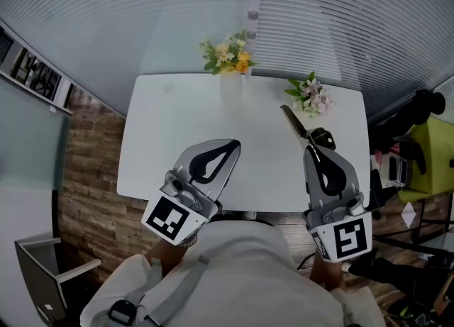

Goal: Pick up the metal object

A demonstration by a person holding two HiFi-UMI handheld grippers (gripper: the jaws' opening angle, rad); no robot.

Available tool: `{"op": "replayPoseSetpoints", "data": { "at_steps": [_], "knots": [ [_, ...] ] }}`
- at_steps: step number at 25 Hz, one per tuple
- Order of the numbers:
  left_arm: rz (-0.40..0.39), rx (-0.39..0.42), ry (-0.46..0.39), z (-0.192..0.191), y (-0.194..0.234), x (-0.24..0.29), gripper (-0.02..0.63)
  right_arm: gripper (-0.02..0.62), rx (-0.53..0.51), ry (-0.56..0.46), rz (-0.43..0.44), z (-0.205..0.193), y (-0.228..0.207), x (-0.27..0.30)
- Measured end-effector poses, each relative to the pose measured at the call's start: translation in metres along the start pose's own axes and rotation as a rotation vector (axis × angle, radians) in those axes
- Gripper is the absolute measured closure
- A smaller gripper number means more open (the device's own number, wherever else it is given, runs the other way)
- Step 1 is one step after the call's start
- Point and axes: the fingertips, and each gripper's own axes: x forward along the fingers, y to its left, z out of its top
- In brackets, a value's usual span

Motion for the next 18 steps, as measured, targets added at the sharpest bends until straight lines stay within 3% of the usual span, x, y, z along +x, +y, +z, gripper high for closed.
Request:
{"op": "replayPoseSetpoints", "data": {
  "at_steps": [18],
  "knots": [
    [0.000,-0.002,-0.007,0.0011,-0.0014,0.0008,0.601,0.584,0.002,-0.005,-0.001,0.0033,-0.0013,-0.0014]
  ]
}}
